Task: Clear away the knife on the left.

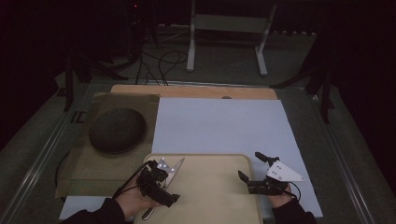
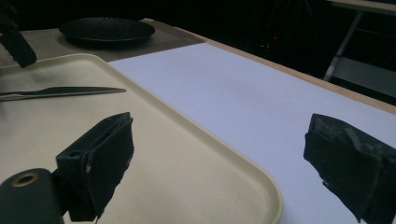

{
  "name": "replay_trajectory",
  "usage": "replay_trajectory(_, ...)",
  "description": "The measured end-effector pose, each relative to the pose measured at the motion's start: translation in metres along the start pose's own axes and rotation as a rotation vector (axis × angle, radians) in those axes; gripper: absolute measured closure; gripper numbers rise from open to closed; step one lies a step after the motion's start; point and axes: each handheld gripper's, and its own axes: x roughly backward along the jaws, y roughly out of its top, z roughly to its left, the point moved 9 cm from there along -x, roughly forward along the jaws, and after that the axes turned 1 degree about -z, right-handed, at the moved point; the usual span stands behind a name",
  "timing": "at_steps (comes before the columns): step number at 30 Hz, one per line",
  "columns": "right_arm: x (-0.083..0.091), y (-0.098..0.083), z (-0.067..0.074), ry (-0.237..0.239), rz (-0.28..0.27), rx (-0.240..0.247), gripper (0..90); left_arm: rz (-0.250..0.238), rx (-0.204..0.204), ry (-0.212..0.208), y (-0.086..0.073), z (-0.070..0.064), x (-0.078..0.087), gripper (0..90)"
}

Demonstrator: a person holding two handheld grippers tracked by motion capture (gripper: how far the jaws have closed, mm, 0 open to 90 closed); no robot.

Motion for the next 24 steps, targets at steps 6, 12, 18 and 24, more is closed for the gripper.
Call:
replay_trajectory(6,0.000,0.000,0.000,0.000,-0.001,-0.002,8.0,-0.064,-0.034,-0.020,0.017,0.006,0.000,6.7)
replay_trajectory(12,0.000,0.000,-0.001,-0.003,-0.003,-0.005,8.0,-0.110,-0.046,-0.024,0.035,0.017,-0.002,22.7)
replay_trajectory(18,-0.001,-0.001,-0.001,-0.001,-0.003,-0.006,8.0,-0.146,-0.037,-0.033,0.049,0.028,-0.009,52.6)
replay_trajectory(24,0.000,-0.001,-0.001,-0.004,-0.005,-0.011,8.0,-0.151,-0.032,-0.024,0.055,0.035,-0.023,79.7)
